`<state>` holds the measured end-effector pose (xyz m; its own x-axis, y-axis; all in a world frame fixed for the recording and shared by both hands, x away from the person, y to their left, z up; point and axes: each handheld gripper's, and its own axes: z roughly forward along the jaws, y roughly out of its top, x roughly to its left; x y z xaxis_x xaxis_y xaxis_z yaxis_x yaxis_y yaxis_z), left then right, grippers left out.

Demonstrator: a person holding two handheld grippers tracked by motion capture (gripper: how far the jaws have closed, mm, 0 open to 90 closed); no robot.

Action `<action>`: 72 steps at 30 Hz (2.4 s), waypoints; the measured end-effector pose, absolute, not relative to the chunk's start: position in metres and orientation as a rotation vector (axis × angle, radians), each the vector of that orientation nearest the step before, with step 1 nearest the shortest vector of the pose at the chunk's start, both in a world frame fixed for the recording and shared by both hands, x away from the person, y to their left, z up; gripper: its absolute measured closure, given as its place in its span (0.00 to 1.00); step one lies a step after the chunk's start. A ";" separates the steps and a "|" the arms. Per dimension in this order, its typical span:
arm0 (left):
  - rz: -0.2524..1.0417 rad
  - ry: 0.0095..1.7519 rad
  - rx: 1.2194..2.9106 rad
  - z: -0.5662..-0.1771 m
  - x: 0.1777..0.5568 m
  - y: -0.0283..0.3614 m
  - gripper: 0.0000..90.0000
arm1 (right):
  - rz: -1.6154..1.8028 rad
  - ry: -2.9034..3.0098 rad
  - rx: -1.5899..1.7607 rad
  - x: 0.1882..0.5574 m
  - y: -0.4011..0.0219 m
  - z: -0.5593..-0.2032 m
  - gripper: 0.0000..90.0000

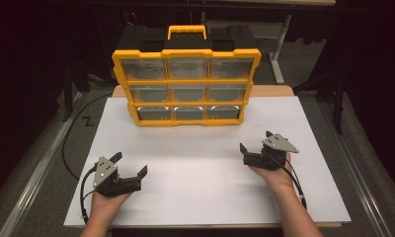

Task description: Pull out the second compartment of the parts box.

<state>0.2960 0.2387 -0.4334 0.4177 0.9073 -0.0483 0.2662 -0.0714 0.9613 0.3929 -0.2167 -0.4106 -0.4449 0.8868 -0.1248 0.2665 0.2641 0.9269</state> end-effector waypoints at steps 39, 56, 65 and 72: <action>0.739 1.076 1.590 -0.434 0.296 0.239 0.01 | 0.772 2.019 0.779 0.378 -0.220 -0.436 0.01; 0.743 1.073 1.592 -0.434 0.297 0.239 0.01 | 0.667 2.032 0.617 0.370 -0.206 -0.434 0.01; 0.752 1.069 1.608 -0.434 0.297 0.238 0.01 | 0.571 2.031 0.504 0.365 -0.198 -0.432 0.01; 0.755 1.079 1.634 -0.436 0.298 0.237 0.01 | 0.496 2.021 0.423 0.360 -0.193 -0.430 0.01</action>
